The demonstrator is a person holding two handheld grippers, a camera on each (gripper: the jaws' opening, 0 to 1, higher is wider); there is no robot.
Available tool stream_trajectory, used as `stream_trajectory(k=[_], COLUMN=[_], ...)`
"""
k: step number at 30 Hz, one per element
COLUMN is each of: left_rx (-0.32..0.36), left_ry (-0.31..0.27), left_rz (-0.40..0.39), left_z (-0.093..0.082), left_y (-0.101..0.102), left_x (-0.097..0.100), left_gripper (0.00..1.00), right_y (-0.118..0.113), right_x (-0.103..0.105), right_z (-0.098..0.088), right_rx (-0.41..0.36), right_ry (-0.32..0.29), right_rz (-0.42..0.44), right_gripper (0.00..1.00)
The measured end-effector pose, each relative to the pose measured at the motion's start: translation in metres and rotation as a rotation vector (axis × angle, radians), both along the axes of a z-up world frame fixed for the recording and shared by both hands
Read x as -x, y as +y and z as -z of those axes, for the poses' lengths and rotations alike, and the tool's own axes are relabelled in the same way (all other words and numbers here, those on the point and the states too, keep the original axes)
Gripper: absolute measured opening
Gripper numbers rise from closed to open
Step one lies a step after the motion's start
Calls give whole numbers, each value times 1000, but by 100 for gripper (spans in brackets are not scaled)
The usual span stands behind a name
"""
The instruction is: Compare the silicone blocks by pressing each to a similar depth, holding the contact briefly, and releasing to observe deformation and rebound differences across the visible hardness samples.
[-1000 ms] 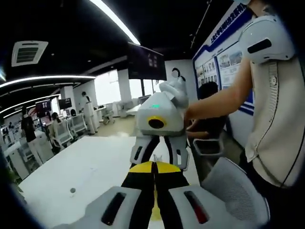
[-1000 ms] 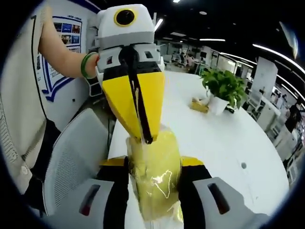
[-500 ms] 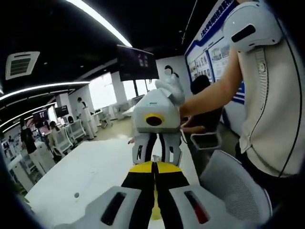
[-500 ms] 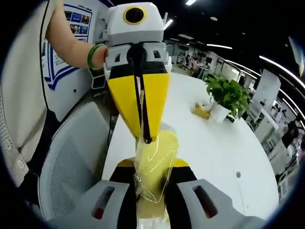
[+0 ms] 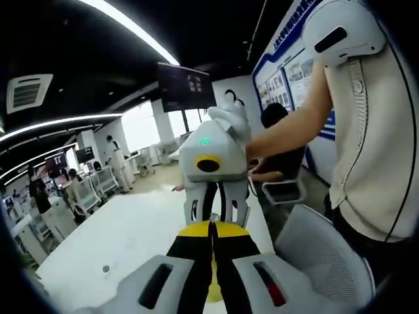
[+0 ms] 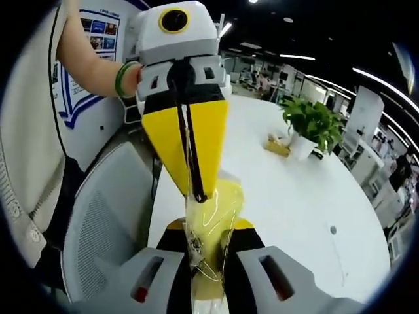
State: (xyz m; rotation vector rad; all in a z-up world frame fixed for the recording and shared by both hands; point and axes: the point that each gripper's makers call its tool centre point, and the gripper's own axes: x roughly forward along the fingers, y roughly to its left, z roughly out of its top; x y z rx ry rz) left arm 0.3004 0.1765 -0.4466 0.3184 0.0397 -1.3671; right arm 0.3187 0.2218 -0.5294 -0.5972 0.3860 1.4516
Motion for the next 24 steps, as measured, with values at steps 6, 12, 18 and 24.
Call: stream_trajectory(k=[6, 12, 18, 24], left_rx=[0, 11, 16, 25], left_ry=[5, 11, 30, 61], left_rz=[-15, -26, -37, -51], left_z=[3, 2, 2, 1], left_y=[-1, -1, 0, 1], left_x=[-2, -2, -2, 0], left_gripper=[0, 0, 0, 0], right_y=[-2, -2, -1, 0], right_x=[-1, -2, -1, 5], right_z=[3, 2, 2, 2], right_rx=[10, 8, 8, 6], right_ry=[12, 24, 30, 48], right_rz=[7, 10, 8, -19], right_gripper=[5, 5, 5, 7])
